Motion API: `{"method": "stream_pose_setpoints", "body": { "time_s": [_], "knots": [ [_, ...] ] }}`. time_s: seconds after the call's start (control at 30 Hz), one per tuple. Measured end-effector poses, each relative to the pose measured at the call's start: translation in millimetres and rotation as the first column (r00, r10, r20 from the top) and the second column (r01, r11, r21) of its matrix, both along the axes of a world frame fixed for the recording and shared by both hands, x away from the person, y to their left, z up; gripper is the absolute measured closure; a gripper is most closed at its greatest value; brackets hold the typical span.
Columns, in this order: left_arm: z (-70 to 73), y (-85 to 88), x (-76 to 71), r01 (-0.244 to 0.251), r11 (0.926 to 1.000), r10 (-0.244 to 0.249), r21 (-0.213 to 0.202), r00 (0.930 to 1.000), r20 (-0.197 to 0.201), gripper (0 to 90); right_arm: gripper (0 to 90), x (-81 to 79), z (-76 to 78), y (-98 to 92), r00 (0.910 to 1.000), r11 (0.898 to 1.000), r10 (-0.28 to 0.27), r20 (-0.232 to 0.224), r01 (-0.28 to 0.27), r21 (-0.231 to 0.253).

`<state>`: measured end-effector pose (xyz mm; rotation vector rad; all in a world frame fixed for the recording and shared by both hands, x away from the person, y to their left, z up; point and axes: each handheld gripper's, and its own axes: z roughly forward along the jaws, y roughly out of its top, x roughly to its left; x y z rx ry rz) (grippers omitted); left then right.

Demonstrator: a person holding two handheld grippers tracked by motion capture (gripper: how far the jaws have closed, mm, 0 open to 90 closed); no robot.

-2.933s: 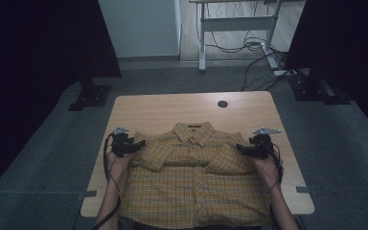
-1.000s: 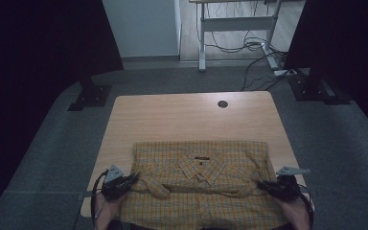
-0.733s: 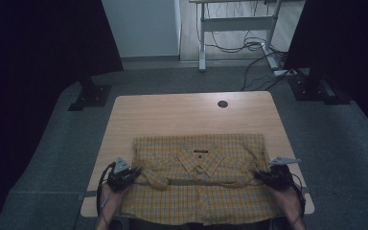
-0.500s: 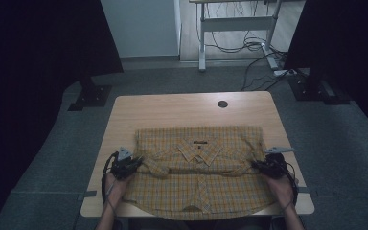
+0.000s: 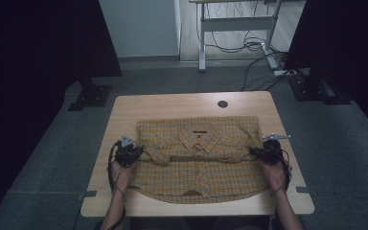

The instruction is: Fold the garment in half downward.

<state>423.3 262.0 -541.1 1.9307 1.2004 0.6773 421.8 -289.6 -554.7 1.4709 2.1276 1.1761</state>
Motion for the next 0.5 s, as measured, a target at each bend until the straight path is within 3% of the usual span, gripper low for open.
{"method": "stream_pose_setpoints", "body": {
  "time_s": [0.03, 0.1, 0.2, 0.4, 0.5],
  "knots": [
    [5.6, 1.4, -2.1, -0.001, 1.0000, 0.002, -0.005, 0.9996, 0.029, 86.0, 83.0, -2.0, 4.1, -0.9, 0.9998, 1.000, -0.005, 0.021, 0.005, 0.000],
    [19.7, -0.6, -8.0, 0.001, 0.9993, -0.005, 0.038, 0.9950, 0.100, 86.6, 83.6, -7.7, 14.0, -3.9, 0.9979, 1.000, -0.007, 0.064, 0.006, 0.019],
    [43.9, -7.7, -18.0, 0.009, 0.9954, -0.028, 0.095, 0.9802, 0.196, 86.9, 84.3, -16.0, 31.6, -5.8, 0.9925, 1.000, 0.010, 0.122, -0.012, 0.019],
    [91.2, -2.4, -48.2, 0.068, 0.9974, -0.072, 0.022, 0.9425, 0.326, 86.9, 84.5, -41.5, 73.0, -9.8, 0.9709, 1.000, 0.015, 0.239, -0.013, -0.008],
    [97.8, 1.8, -68.4, 0.103, 0.9947, -0.096, -0.002, 0.9377, 0.334, 86.8, 84.4, -62.7, 89.4, -13.2, 0.9575, 1.000, 0.020, 0.288, -0.020, -0.002]
  ]
}}
